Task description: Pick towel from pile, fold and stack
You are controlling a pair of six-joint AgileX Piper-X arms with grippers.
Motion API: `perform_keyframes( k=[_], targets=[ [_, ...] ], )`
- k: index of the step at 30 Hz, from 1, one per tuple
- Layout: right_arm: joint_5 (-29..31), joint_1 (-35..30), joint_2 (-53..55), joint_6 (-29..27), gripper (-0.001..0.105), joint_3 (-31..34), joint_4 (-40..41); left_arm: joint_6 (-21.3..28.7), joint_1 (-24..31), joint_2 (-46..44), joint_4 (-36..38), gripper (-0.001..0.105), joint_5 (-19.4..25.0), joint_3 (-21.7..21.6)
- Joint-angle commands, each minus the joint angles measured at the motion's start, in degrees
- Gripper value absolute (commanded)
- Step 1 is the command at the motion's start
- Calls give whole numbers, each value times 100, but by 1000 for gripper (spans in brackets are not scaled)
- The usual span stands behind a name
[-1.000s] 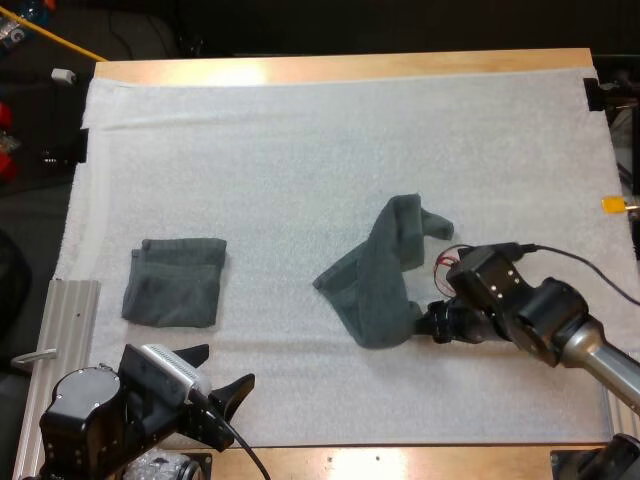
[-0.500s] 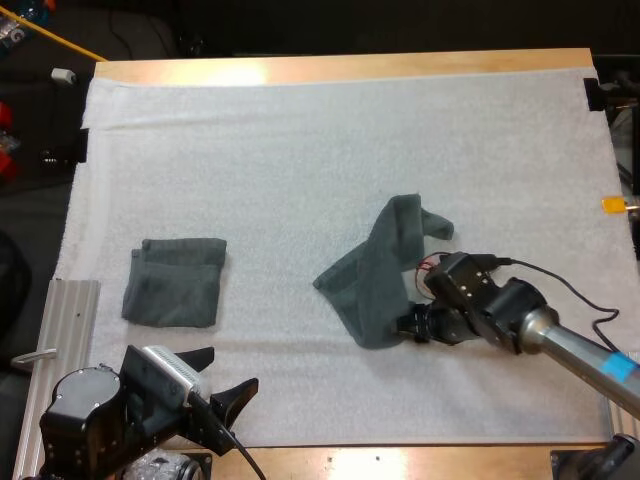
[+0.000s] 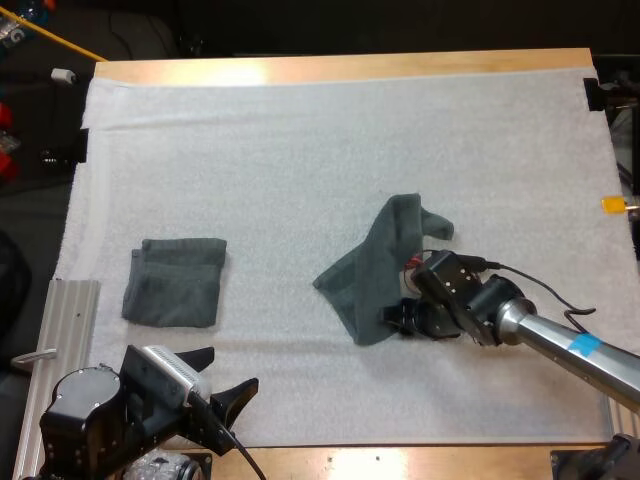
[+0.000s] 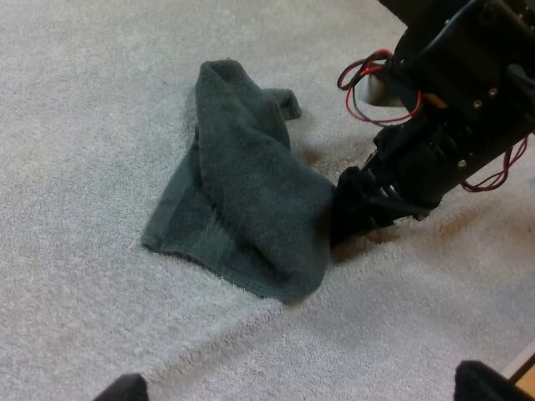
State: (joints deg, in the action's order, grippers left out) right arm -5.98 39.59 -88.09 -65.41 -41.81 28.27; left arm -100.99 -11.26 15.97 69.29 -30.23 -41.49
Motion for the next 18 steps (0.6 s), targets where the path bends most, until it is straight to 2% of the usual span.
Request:
perform_keyframes(
  k=[1,3,11,18],
  targets=[
    [-68,7,-78,86,52,-23,-50,-58,-24,-5,27,69,-47,-37],
    [-17,7,-107,99,47,-23,-49,-58,-24,-5,27,69,-47,-37],
    [143,7,-48,70,1,-23,-35,-58,-24,-5,27,69,-47,-37],
    [723,7,736,-487,0,-23,466,-35,-24,-5,27,69,-47,-37]
  ],
)
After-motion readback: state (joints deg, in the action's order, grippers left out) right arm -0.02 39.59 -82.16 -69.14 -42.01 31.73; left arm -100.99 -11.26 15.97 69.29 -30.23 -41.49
